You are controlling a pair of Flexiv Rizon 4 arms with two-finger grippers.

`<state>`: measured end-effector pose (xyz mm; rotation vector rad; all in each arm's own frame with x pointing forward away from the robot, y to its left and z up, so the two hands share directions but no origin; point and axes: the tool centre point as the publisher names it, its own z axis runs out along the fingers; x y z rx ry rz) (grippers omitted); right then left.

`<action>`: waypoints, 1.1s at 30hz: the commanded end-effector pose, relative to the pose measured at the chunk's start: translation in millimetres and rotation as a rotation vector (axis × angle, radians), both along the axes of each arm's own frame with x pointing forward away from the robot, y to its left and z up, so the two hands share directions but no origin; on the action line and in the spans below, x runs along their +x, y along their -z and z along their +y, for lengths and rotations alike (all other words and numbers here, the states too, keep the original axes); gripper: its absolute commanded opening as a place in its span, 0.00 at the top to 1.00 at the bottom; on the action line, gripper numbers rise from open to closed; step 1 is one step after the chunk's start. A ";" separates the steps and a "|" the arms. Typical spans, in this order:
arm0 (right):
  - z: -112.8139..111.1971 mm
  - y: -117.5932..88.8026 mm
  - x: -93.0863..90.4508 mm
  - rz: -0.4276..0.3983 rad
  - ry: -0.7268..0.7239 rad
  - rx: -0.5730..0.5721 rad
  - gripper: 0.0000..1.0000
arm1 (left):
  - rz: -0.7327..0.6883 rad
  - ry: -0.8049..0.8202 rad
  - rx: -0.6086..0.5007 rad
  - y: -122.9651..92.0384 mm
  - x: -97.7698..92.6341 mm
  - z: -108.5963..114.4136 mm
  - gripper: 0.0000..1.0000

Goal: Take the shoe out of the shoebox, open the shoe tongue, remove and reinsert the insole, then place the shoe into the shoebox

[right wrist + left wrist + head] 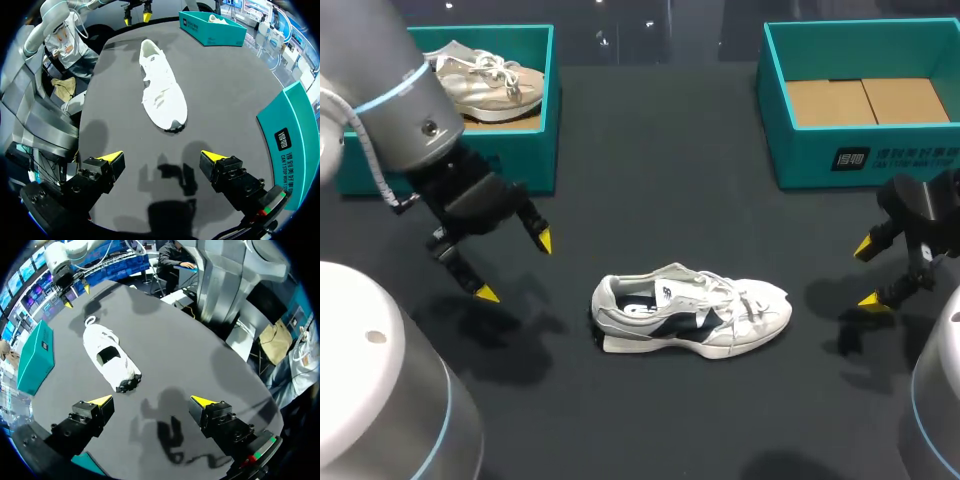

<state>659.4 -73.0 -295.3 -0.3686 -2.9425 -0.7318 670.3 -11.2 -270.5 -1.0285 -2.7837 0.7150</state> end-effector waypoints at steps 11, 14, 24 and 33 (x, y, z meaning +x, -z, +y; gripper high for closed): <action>0.2 -0.1 -1.1 -0.001 0.001 -0.003 0.00 | 0.036 -0.255 -0.329 24.1 5.2 19.9 0.00; 0.2 -0.1 -1.1 -0.001 0.001 -0.003 0.00 | 0.036 -0.255 -0.329 24.1 5.2 19.9 0.00; 0.2 -0.1 -1.1 -0.001 0.001 -0.003 0.00 | 0.182 -0.318 -0.506 68.9 9.6 33.2 0.00; 0.2 -0.1 -1.1 -0.001 0.001 -0.003 0.00 | 0.234 -0.357 -0.575 87.6 -0.2 45.8 0.00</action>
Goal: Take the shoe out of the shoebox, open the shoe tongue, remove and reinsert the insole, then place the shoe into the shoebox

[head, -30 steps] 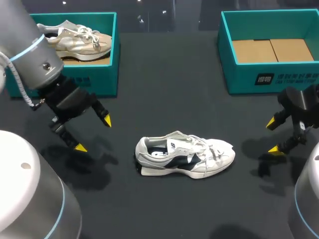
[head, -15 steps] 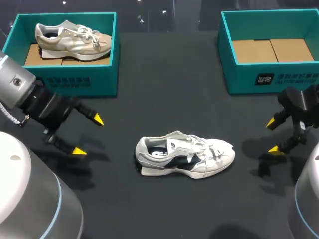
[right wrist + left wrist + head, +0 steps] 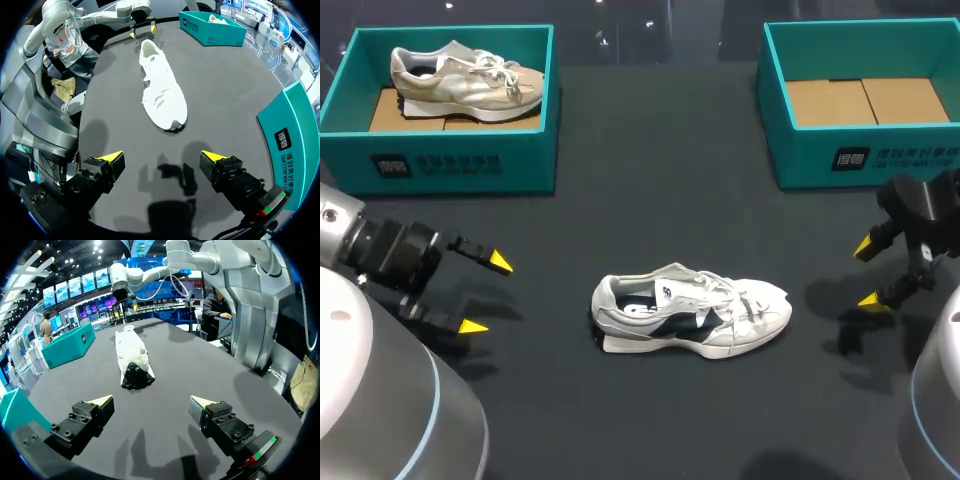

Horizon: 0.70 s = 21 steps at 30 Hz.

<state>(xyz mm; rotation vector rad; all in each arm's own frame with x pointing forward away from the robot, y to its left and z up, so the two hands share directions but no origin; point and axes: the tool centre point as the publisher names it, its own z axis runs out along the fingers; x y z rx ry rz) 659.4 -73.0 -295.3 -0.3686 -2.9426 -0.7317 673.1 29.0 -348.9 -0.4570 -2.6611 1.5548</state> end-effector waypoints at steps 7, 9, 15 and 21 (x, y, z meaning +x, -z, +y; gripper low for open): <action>0.3 -0.1 -1.1 -0.001 0.001 -0.003 0.00 | 0.070 -0.076 -0.143 23.8 -7.6 12.7 0.00; 0.3 -0.1 -1.1 -0.001 0.001 -0.003 0.00 | 0.092 -0.093 -0.151 25.3 -9.3 12.9 0.00; 0.3 -0.1 -1.1 -0.001 0.001 -0.003 0.00 | 0.107 -0.137 -0.168 29.8 -15.0 7.9 0.00; 0.3 -0.1 -1.1 -0.001 0.001 -0.003 0.00 | 0.105 -0.161 -0.165 32.8 -16.2 -0.3 0.00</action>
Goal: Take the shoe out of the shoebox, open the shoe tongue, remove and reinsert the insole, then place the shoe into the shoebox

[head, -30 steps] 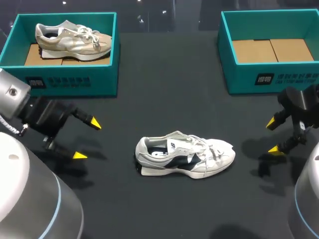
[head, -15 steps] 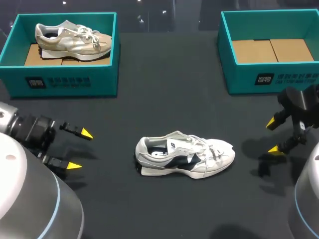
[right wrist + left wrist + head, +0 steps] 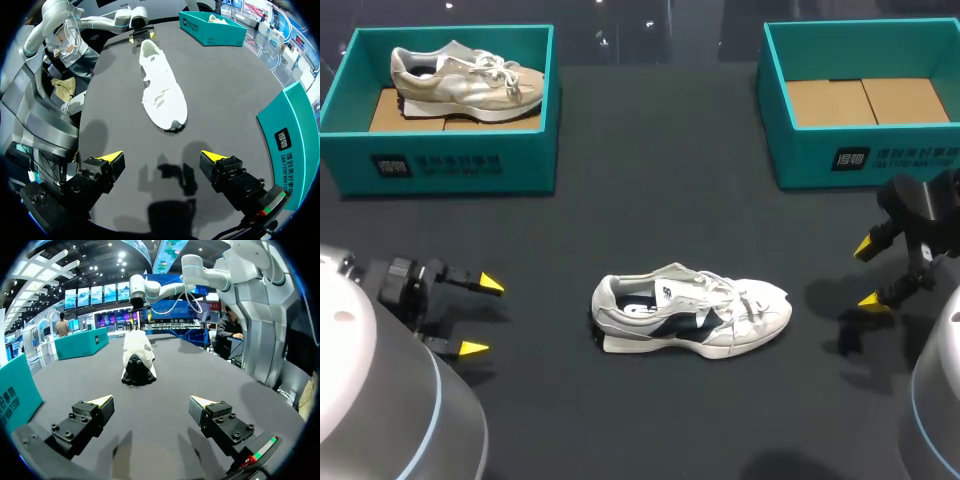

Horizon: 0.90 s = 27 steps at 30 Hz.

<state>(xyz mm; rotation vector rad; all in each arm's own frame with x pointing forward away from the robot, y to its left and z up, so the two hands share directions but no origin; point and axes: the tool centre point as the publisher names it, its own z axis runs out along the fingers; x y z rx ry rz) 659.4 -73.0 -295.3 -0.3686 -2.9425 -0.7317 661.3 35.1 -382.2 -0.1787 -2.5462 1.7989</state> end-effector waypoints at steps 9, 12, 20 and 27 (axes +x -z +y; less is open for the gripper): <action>0.3 -0.1 -1.1 -0.001 0.001 -0.003 0.00 | 0.013 -0.035 0.004 1.7 -2.9 -13.3 0.00; 0.3 -0.1 -1.1 -0.001 0.001 -0.003 0.00 | 0.025 -0.047 0.001 2.8 -2.1 -15.1 0.00; 0.3 -0.1 -1.1 -0.001 0.001 -0.003 0.00 | 0.048 -0.078 -0.010 4.7 -1.8 -28.1 0.00; 0.3 -0.1 -1.1 -0.001 0.001 -0.003 0.00 | 0.056 -0.120 -0.020 8.3 2.4 -43.5 0.00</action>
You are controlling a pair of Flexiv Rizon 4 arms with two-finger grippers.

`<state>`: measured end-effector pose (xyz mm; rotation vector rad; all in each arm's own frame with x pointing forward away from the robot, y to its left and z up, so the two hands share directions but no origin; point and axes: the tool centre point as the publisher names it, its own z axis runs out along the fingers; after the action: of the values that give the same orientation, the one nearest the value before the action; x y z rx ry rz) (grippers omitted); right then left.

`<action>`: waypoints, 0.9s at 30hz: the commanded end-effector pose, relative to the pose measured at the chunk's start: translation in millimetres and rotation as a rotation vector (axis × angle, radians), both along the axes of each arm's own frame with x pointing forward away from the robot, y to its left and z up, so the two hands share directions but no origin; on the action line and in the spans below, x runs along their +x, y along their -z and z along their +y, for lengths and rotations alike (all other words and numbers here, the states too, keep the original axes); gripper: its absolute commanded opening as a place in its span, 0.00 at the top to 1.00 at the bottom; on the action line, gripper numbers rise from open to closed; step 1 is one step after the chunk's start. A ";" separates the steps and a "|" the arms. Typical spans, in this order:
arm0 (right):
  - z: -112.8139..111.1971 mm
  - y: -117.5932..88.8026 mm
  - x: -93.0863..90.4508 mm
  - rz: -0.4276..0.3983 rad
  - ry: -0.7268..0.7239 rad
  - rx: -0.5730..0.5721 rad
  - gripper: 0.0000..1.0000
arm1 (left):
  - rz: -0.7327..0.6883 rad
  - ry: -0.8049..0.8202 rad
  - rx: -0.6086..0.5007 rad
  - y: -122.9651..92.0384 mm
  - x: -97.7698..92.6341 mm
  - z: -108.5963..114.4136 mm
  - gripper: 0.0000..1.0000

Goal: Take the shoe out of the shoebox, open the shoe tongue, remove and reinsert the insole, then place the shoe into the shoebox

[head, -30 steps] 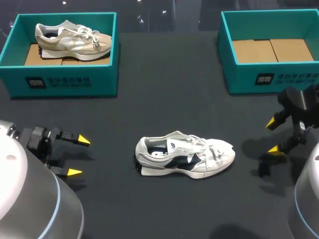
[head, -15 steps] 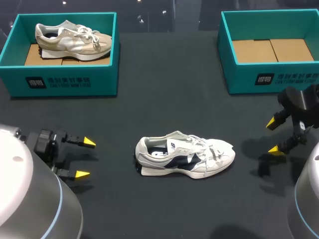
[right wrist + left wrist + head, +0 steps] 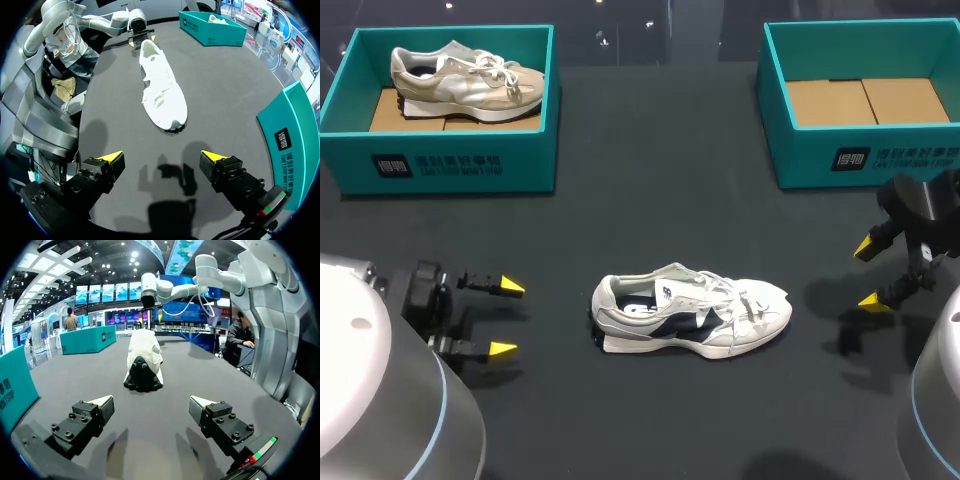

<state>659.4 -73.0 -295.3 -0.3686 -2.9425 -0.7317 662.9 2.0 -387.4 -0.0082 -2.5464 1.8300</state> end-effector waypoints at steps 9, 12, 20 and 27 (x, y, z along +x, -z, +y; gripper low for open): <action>0.2 -0.1 -1.1 -0.001 0.001 -0.003 0.00 | 0.030 -0.061 -0.029 4.5 1.8 -34.5 0.00; 0.2 -0.1 -1.1 -0.001 0.001 -0.003 0.00 | 0.035 -0.074 -0.030 4.6 2.8 -42.7 0.00; 0.2 -0.1 -1.1 -0.001 0.001 -0.003 0.00 | 0.037 -0.097 -0.030 5.9 7.9 -63.5 0.00; 0.2 -0.1 -1.1 -0.001 0.001 -0.003 0.00 | 0.036 -0.090 -0.029 8.9 11.8 -76.9 0.00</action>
<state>659.4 -73.0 -295.3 -0.3687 -2.9425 -0.7317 670.2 -68.2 -392.0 0.1417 -2.5377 1.8813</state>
